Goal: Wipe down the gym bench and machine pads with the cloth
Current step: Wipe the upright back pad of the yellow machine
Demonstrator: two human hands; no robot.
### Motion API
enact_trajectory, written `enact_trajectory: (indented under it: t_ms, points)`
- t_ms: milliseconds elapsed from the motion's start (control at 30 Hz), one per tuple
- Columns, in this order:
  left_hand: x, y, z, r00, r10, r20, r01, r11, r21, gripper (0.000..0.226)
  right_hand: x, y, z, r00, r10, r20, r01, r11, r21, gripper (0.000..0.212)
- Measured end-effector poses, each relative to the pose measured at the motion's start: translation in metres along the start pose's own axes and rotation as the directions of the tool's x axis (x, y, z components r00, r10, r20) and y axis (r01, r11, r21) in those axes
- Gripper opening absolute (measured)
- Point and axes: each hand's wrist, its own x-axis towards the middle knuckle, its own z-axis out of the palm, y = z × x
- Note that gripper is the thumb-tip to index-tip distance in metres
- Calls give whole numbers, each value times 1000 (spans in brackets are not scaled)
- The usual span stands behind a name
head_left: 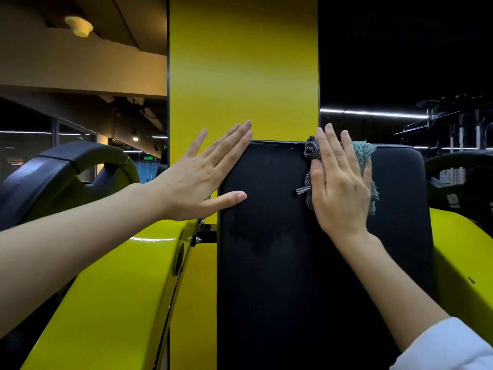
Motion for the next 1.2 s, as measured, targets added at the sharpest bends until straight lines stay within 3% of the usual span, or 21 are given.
enact_trajectory:
  t_ms: [267, 400, 500, 600, 833, 1033, 1200]
  points:
    - [-1, 4, 2, 1000, -7, -26, 6, 1000, -29, 96, -11, -67, 22, 994, -107, -14, 108, 987, 116, 52]
    - [-1, 7, 3, 999, -31, -29, 30, 998, -53, 96, -6, -38, 9, 969, -243, 53, 242, 970, 26, 53]
    - [-2, 9, 5, 998, -51, -33, 48, 997, -64, 96, 0, -5, -3, 977, -202, 75, 205, 978, -37, 52]
    - [-2, 9, 7, 998, -54, -44, 51, 996, -76, 96, 0, 11, -5, 985, -170, 43, 170, 985, 12, 51]
    - [-1, 10, 8, 997, -56, -51, 51, 995, -87, 96, -5, -14, 9, 986, -161, -37, 165, 978, 126, 48]
    - [-1, 10, 8, 996, -59, -63, 53, 994, -93, 97, -13, -56, 23, 949, -310, -60, 315, 946, 80, 47]
    - [-2, 10, 7, 996, -72, -53, 68, 995, -74, 97, -5, -32, 16, 923, -382, -50, 383, 924, 10, 44]
